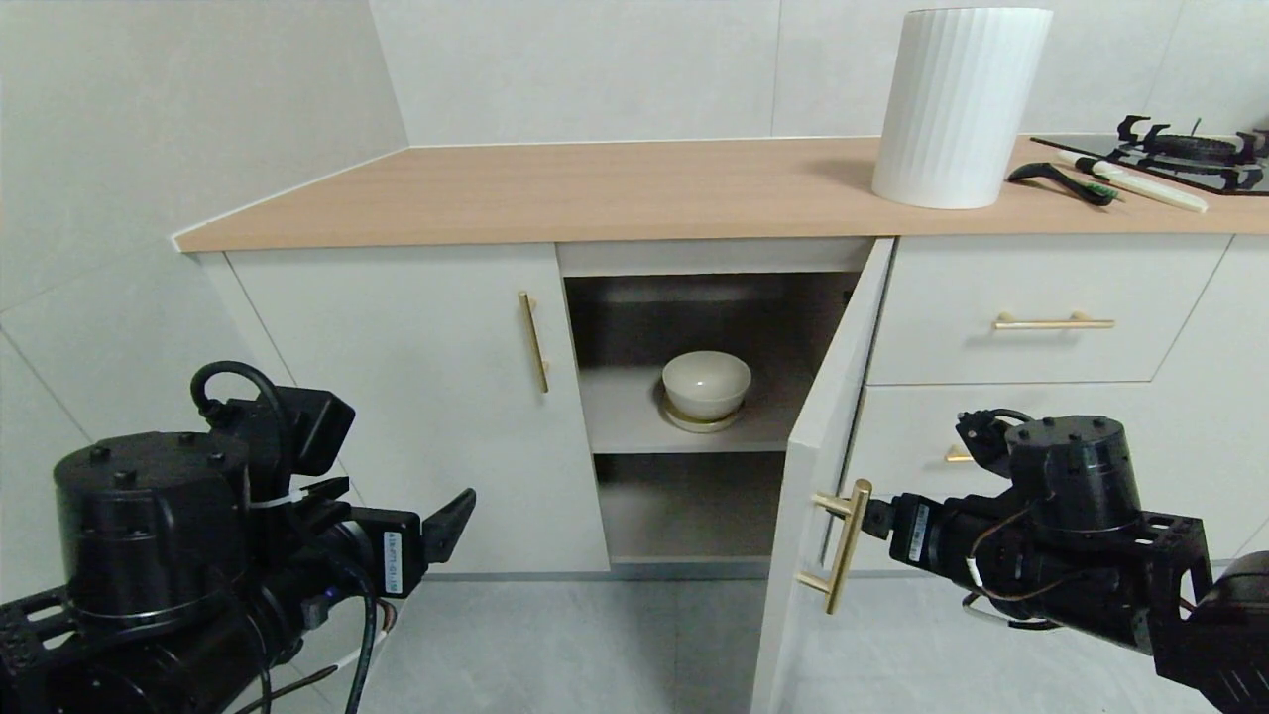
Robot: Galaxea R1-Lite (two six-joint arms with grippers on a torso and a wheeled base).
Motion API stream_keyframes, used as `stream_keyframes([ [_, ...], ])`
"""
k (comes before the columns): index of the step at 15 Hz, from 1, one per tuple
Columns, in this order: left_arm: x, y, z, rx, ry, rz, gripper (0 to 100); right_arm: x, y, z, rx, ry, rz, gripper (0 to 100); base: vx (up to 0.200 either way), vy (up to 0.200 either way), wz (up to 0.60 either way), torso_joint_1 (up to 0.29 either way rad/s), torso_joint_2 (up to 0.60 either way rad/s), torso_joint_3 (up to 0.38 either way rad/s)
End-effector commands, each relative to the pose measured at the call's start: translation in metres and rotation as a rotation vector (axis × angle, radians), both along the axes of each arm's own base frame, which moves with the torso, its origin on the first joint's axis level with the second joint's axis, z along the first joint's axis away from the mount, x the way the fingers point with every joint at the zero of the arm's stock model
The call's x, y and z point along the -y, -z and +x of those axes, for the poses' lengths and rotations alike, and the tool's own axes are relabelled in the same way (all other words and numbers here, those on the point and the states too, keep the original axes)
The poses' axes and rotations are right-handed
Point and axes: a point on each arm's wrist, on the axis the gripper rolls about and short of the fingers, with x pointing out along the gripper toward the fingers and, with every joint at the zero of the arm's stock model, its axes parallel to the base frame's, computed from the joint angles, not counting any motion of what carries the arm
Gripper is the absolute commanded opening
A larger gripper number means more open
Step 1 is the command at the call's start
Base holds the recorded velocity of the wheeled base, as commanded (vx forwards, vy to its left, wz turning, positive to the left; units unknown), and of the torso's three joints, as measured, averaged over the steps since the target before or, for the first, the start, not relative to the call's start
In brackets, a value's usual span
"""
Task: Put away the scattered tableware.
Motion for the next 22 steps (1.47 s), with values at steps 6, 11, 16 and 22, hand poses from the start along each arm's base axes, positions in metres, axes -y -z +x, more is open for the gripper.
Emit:
stream_keyframes([
  [6,-0.001,0.002,-0.001,-0.01,0.0,0.006,100,-0.005,0.009,0.006,-0.003,0.012,0.02,100,0.2,0.0,0.0,0.007,0.0,0.002],
  [11,-0.001,0.002,-0.001,-0.005,-0.002,0.003,100,-0.016,0.02,0.016,0.023,0.059,0.046,100,0.2,0.0,0.0,0.0,0.01,0.002],
  [16,-0.004,-0.007,-0.007,0.036,0.001,-0.019,100,-0.022,0.026,0.031,0.06,0.156,0.062,100,0.0,0.0,0.0,0.0,0.0,0.0],
  [22,-0.011,0.001,-0.026,-0.03,0.083,0.115,100,-0.016,0.024,0.018,0.025,0.105,0.096,100,0.0,0.0,0.0,0.0,0.0,0.0],
])
